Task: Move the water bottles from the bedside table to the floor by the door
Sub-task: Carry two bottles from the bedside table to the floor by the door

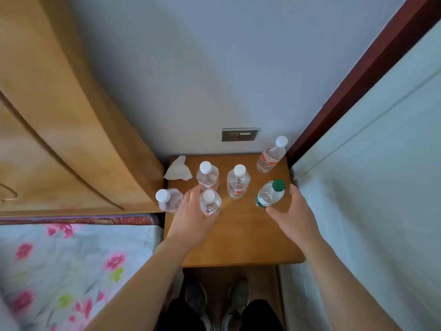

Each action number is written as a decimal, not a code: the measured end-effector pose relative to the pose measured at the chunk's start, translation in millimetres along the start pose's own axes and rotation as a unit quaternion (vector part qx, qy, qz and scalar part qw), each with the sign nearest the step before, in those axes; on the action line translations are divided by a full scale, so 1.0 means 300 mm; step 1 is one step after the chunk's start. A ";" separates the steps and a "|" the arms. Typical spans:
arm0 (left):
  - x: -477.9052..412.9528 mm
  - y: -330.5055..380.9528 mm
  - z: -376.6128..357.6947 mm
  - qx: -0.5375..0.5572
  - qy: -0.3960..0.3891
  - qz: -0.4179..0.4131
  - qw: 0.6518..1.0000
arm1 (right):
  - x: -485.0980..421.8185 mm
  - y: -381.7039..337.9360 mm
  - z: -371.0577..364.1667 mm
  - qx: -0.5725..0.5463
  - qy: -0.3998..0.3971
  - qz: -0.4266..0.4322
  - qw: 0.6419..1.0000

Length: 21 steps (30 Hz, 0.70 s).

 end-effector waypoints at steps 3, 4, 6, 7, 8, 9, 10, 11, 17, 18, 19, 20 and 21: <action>-0.053 -0.034 -0.055 0.011 0.009 -0.005 1.000 | -0.061 0.028 -0.041 -0.058 0.014 0.008 0.998; -0.067 -0.048 -0.071 0.017 0.005 0.002 1.000 | -0.078 0.037 -0.051 -0.065 0.014 0.006 0.998; -0.089 -0.063 -0.101 0.028 0.016 0.005 0.999 | -0.113 0.045 -0.075 -0.069 0.025 0.010 0.997; -0.098 -0.071 -0.115 0.031 0.024 0.000 0.999 | -0.128 0.047 -0.082 -0.072 0.031 0.015 0.997; -0.105 -0.073 -0.123 0.030 0.031 -0.007 0.999 | -0.140 0.046 -0.084 -0.074 0.034 0.015 0.997; -0.113 -0.079 -0.134 0.030 0.037 -0.009 0.999 | -0.153 0.050 -0.090 -0.076 0.036 0.017 0.996; -0.121 -0.084 -0.142 0.033 0.040 -0.006 0.999 | -0.164 0.054 -0.094 -0.079 0.037 0.018 0.996; -0.128 -0.088 -0.151 0.036 0.044 -0.005 0.998 | -0.173 0.059 -0.099 -0.081 0.038 0.021 0.996; -0.153 -0.091 -0.163 0.034 0.051 -0.006 0.998 | -0.196 0.072 -0.110 -0.063 0.046 0.031 0.996; -0.154 -0.092 -0.161 0.032 0.050 -0.004 0.998 | -0.198 0.069 -0.110 -0.057 0.049 0.029 0.997; -0.154 -0.095 -0.158 0.031 0.052 -0.003 0.998 | -0.199 0.066 -0.109 -0.054 0.054 0.031 0.997; -0.154 -0.097 -0.155 0.031 0.053 -0.002 0.998 | -0.200 0.060 -0.108 -0.053 0.056 0.033 0.996; -0.152 -0.100 -0.153 0.031 0.056 -0.002 0.998 | -0.200 0.057 -0.107 -0.050 0.060 0.036 0.996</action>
Point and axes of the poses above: each hand's wrist, its own x-axis away from the middle knuckle, its own z-axis out of the back of the hand, y = z × x, the point moved 3 cm from there along -x, towards the middle knuckle, and after that the axes turned 4 degrees about -x, right-handed, at the moved point
